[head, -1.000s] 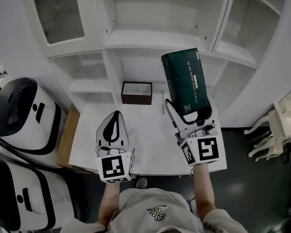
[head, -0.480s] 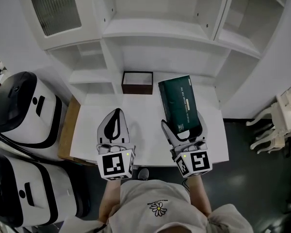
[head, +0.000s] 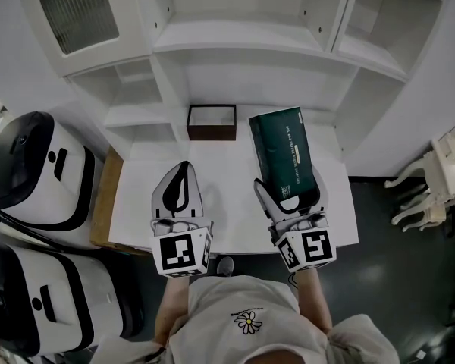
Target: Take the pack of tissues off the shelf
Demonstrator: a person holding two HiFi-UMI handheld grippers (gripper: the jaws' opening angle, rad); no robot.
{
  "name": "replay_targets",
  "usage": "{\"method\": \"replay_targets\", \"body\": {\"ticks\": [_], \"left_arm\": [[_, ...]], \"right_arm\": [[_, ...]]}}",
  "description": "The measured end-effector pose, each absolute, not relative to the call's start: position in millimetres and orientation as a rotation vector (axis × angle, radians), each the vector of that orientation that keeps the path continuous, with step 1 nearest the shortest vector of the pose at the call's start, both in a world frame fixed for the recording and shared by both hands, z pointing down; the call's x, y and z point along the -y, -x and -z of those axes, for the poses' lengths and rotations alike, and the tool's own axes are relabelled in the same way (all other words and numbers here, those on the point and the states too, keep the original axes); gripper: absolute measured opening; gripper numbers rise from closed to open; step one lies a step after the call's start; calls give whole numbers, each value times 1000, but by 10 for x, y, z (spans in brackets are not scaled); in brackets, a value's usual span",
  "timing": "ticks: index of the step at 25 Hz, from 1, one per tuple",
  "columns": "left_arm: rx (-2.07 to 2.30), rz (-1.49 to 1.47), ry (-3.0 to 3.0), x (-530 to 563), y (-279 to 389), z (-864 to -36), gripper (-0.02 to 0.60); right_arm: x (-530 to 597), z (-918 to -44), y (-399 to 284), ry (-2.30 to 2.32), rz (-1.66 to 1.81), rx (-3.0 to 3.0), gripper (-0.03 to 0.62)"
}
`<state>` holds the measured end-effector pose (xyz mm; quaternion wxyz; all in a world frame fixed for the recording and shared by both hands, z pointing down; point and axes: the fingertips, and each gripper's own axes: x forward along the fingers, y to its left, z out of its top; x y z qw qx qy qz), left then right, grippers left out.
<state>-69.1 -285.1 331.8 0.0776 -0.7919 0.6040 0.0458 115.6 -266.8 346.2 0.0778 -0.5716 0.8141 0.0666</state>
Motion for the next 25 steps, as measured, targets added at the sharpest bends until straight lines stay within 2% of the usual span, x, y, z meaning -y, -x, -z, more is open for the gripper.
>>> {"method": "replay_targets", "body": {"ticks": [25], "left_arm": [[-1819,-146,2380,2922,810,-3351,0]], "right_arm": [[2727,-3425,-1172,1734,-183,-2397,465]]}}
